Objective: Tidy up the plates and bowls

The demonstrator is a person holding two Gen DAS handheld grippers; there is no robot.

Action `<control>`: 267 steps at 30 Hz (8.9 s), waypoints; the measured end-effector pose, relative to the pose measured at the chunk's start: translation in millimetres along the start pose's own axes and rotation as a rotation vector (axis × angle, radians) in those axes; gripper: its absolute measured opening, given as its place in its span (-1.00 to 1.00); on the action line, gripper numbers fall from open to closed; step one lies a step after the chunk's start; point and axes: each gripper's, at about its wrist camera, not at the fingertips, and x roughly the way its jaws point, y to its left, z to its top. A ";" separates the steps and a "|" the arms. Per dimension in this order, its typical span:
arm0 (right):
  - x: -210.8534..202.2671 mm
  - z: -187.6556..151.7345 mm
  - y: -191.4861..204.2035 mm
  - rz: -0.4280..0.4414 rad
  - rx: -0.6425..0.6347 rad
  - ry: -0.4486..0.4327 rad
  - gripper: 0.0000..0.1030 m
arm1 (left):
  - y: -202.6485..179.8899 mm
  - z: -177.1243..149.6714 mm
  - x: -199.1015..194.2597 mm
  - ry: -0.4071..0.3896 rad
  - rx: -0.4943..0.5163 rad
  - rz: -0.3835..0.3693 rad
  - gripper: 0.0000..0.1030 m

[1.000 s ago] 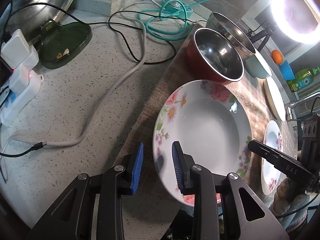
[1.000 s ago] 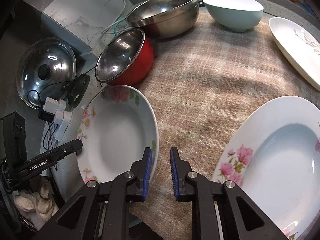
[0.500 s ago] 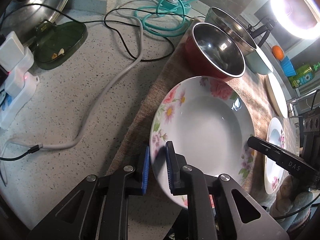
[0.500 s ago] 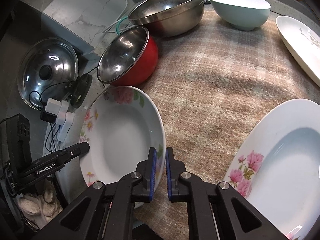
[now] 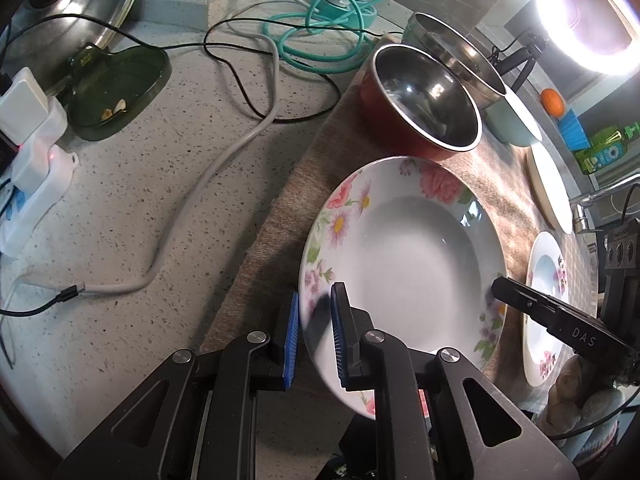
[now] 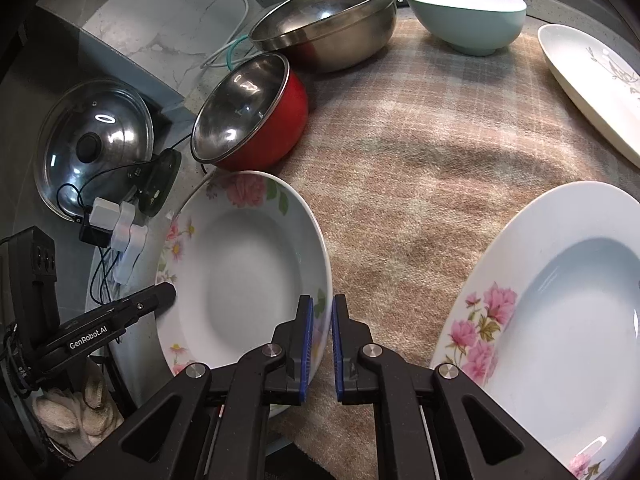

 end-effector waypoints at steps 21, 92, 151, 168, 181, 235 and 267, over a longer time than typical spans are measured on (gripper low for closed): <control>-62.8 -24.8 -43.8 -0.012 0.121 -0.113 -0.84 | -60.9 4.6 -8.0 -0.007 0.122 -0.085 -0.73; -118.9 -82.6 -169.7 -0.234 0.327 -0.165 -0.76 | -236.8 -21.5 50.4 0.067 0.508 -0.075 -0.73; -182.9 24.8 -244.3 -0.251 0.212 -0.322 -0.59 | -273.3 82.8 58.1 -0.012 0.277 -0.216 -0.62; -142.5 88.8 -276.6 -0.246 0.175 -0.249 -0.59 | -302.2 105.7 103.0 0.005 0.268 -0.145 -0.55; -119.0 109.0 -289.8 -0.233 0.171 -0.218 -0.59 | -311.3 114.9 119.6 0.004 0.288 -0.111 -0.55; -171.9 66.3 -231.1 -0.227 0.140 -0.291 -0.87 | -314.0 86.4 57.1 -0.055 0.367 -0.142 -0.85; -162.0 -56.7 -140.8 -0.265 0.135 -0.290 -0.85 | -239.6 -0.9 17.6 0.019 0.446 -0.134 -0.85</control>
